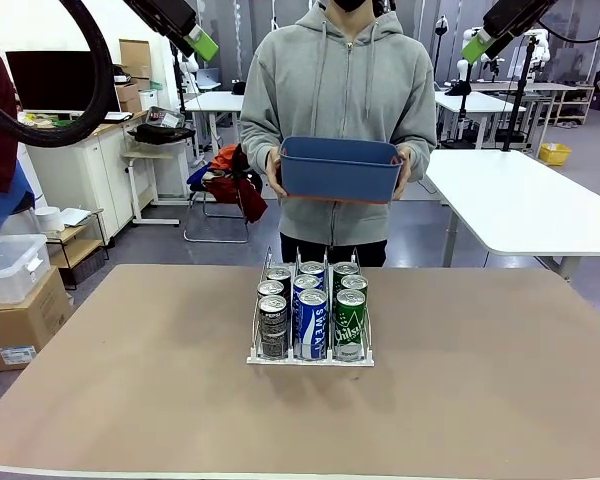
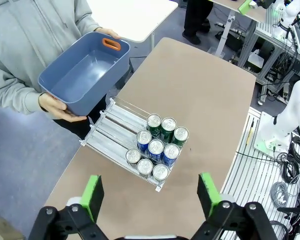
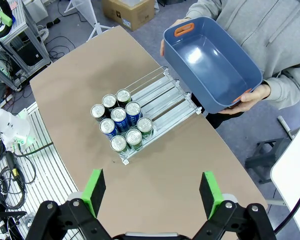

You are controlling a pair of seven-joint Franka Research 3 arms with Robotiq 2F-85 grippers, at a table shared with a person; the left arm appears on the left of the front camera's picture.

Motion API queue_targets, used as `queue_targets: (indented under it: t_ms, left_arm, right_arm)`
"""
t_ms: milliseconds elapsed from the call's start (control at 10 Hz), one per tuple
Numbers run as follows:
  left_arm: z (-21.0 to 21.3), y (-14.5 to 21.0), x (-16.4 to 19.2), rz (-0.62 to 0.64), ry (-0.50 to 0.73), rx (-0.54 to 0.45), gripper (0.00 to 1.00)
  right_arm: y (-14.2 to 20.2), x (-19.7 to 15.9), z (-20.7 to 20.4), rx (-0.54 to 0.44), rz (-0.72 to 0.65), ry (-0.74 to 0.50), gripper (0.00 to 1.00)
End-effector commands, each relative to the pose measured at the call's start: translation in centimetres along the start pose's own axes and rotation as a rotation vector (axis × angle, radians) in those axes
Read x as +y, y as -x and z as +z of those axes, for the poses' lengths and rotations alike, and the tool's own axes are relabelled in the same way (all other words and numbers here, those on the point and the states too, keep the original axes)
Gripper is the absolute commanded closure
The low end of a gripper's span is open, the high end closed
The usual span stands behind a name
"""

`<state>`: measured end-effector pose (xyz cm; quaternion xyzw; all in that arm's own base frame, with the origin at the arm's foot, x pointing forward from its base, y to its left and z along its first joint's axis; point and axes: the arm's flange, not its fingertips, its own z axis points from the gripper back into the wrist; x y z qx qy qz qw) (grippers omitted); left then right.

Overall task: Fill the beverage cans into the dispenser.
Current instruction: Place the picked Pepsi coke in the line of the Automatic Can Dispenser with the same cans.

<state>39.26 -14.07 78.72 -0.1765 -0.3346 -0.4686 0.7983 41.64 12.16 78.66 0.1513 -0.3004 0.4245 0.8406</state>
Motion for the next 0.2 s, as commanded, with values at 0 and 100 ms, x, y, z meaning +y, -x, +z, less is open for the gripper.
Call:
queue_targets:
  t_ms: [0,100]
  left_arm:
    - [0.16,0.33,0.04,-0.001,0.003,-0.004,0.00]
    - [0.16,0.33,0.04,-0.001,0.003,-0.004,0.00]
  right_arm:
    - [0.17,0.09,-0.02,-0.001,0.002,-0.007,0.00]
    - [0.17,0.09,-0.02,-0.001,0.002,-0.007,0.00]
